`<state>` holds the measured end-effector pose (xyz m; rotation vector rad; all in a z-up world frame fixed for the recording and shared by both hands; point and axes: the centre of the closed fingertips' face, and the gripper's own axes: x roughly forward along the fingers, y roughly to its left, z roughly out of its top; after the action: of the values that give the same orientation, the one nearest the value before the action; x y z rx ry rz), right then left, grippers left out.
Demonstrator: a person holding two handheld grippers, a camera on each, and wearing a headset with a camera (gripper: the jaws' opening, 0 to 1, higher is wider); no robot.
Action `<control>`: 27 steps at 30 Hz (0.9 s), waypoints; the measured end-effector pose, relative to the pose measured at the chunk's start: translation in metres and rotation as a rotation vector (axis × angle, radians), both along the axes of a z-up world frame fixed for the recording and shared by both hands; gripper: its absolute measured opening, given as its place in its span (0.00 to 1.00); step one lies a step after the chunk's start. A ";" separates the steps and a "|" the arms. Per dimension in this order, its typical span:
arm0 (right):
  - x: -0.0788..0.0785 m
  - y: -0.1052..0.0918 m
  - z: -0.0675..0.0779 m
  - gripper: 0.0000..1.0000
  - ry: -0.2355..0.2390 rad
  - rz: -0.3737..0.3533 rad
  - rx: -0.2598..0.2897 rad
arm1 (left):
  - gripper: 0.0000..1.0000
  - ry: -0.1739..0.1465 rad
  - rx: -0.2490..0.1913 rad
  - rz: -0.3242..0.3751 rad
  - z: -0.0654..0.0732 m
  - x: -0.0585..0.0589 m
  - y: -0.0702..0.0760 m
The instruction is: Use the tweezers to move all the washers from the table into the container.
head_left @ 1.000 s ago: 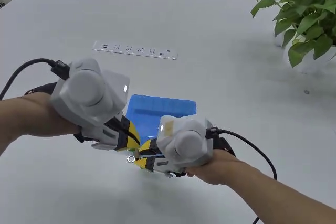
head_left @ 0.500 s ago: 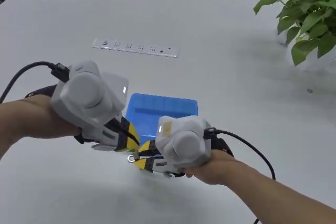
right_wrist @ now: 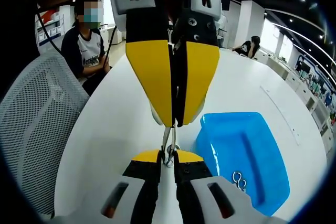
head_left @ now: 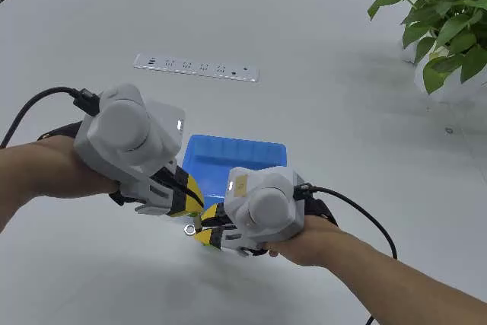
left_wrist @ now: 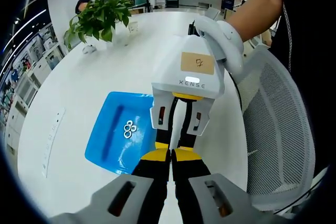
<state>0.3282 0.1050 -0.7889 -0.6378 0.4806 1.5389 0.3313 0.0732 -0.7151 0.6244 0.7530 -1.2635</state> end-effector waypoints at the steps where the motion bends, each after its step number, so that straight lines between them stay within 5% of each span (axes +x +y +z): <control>1: 0.000 0.000 0.000 0.11 0.002 -0.004 -0.001 | 0.05 0.000 0.000 0.001 0.000 0.001 0.000; 14: -0.002 0.000 0.001 0.10 0.010 -0.009 -0.007 | 0.05 0.004 0.005 -0.003 0.000 -0.001 0.002; 27: -0.004 0.000 0.016 0.10 -0.009 -0.009 0.007 | 0.05 -0.011 0.001 -0.013 0.015 -0.005 0.000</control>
<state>0.3245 0.1053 -0.7733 -0.6358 0.4711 1.5280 0.3262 0.0728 -0.7001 0.6373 0.7412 -1.2711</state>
